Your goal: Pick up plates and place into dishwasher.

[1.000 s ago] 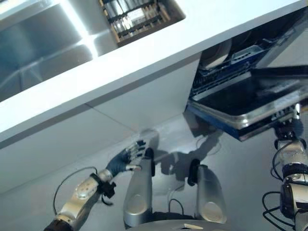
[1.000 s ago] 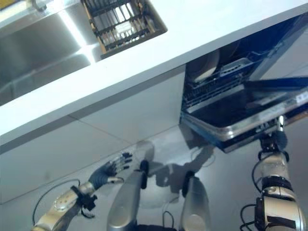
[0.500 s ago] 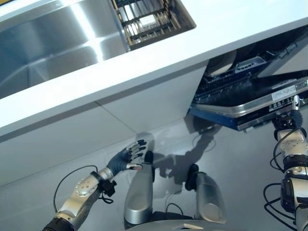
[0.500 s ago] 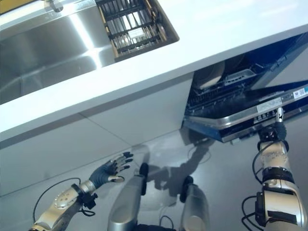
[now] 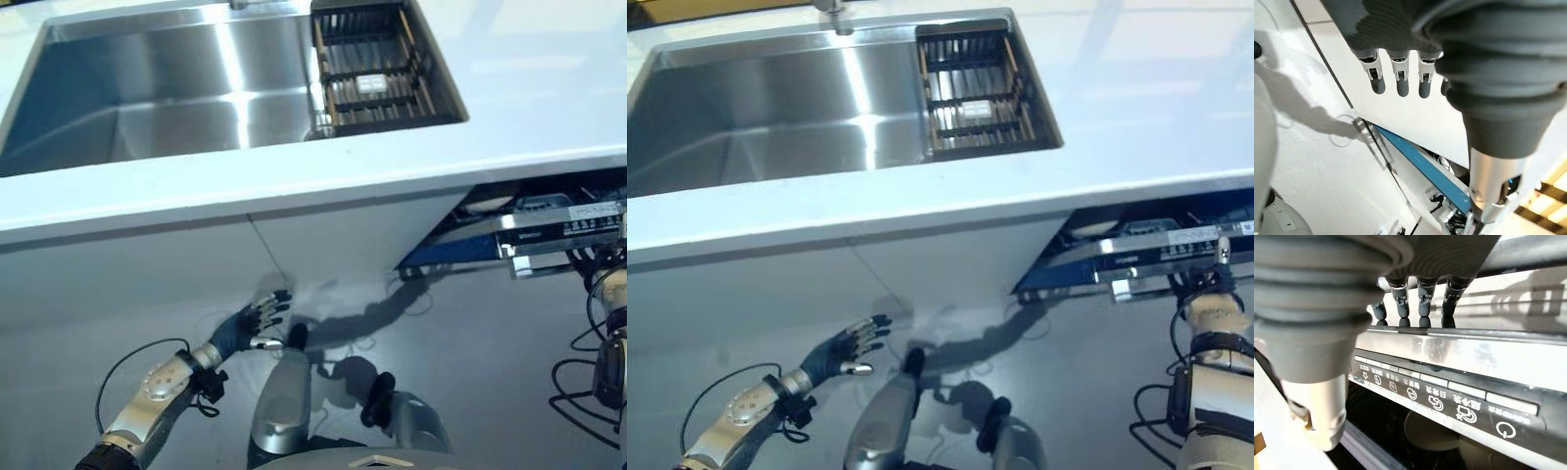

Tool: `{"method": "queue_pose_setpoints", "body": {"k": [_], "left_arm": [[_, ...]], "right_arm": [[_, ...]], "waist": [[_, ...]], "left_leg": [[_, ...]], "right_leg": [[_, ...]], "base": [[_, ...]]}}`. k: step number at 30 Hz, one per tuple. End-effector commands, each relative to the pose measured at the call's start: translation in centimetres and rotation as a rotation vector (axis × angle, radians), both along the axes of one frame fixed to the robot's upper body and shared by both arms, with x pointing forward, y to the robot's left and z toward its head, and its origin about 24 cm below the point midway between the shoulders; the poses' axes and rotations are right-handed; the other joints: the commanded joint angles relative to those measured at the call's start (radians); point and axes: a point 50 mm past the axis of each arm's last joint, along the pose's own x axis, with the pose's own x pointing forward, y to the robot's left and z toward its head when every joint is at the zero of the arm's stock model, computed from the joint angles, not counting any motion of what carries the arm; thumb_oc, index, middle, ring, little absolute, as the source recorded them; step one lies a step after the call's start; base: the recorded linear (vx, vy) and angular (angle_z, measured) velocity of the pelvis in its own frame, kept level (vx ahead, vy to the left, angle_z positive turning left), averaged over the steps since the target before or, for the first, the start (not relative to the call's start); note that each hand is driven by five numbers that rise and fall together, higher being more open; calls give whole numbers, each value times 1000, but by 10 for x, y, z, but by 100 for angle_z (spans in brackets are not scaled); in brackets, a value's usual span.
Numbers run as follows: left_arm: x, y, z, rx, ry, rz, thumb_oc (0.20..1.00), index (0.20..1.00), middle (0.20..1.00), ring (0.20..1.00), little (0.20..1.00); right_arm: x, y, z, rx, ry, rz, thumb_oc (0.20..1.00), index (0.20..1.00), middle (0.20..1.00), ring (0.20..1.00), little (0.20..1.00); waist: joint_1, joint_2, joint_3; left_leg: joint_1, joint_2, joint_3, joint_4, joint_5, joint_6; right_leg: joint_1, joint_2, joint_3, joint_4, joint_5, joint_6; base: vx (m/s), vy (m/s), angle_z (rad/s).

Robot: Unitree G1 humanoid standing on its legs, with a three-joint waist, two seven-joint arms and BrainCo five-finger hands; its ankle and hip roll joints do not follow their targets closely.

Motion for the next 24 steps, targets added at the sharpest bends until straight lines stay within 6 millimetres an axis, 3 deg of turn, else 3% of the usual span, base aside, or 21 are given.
{"method": "queue_pose_setpoints", "body": {"k": [1, 14, 20, 24], "left_arm": [[-6, 2, 19, 6, -69, -55, 1000, 1000, 1000, 1000, 1000], [-14, 1, 10, -10, -52, -36, 1000, 1000, 1000, 1000, 1000], [-21, -5, -1, -32, -8, -13, 1000, 1000, 1000, 1000, 1000], [-25, -3, -7, -44, 4, 8, 1000, 1000, 1000, 1000, 1000]], "right_arm": [[45, 17, 116, -317, -425, 194, 1000, 1000, 1000, 1000, 1000], [45, 14, 142, -316, -439, 156, 1000, 1000, 1000, 1000, 1000], [36, 5, 170, -448, -384, 164, 1000, 1000, 1000, 1000, 1000], [30, 4, 205, -649, -415, 187, 1000, 1000, 1000, 1000, 1000]], "waist": [[49, -85, -117], [41, -136, -171], [22, -158, -245], [4, -169, -276]], "left_leg": [[-53, 28, 40, 25, -60, 9], [18, 37, 93, -40, -63, 24], [84, 19, 116, -87, -73, 42], [125, 7, 138, -114, -84, 51]], "right_leg": [[15, 3, 15, -80, 46, 9], [43, -7, 6, -110, 55, 24], [76, -32, 14, -134, 67, 48], [91, -45, 25, -157, 86, 63]], "base": [[-15, -15, 19], [-4, 65, 2], [55, 120, -4], [37, 89, -12]]}}
